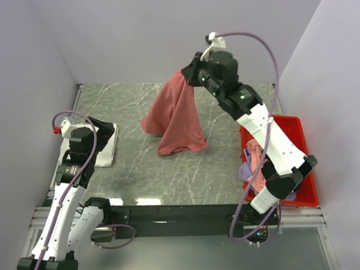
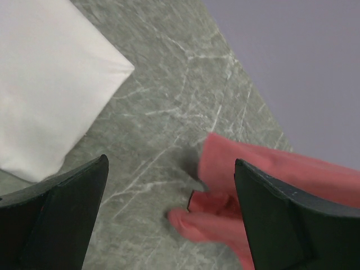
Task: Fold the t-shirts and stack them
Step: Move the tshirt to the center of the board, then flatten the tshirt out
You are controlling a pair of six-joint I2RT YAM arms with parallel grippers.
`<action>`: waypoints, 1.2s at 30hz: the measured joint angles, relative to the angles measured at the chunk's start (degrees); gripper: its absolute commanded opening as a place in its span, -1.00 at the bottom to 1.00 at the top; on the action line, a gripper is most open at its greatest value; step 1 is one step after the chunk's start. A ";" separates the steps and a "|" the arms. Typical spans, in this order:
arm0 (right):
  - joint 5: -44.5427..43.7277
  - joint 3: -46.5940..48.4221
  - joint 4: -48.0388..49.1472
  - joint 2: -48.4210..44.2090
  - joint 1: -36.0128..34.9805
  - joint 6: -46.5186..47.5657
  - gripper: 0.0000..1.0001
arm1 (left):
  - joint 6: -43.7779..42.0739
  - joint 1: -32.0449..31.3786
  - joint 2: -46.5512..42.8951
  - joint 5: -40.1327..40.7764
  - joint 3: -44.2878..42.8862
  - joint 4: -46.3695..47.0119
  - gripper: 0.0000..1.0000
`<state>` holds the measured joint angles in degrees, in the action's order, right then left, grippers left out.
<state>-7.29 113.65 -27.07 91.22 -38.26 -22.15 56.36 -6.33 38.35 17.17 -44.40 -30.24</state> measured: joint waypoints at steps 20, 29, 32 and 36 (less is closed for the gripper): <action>3.61 -35.01 6.99 -2.03 16.00 -1.03 -1.00 | -5.14 -7.06 43.76 -18.91 -2.67 23.85 0.82; 7.98 -34.95 8.81 2.84 16.37 -0.70 -1.00 | -6.08 -7.04 59.23 -22.36 -9.64 28.00 0.56; 8.96 -34.95 8.81 4.15 16.59 -0.68 -1.00 | -5.84 -7.04 62.51 -23.98 -10.38 29.66 0.45; 9.90 -34.95 8.87 4.74 16.90 -0.68 -1.00 | -5.62 -7.26 64.13 -26.60 -10.97 33.07 0.31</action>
<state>2.61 78.70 -18.20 95.96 -21.37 -22.83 50.74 -13.58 102.48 -9.43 -55.37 2.83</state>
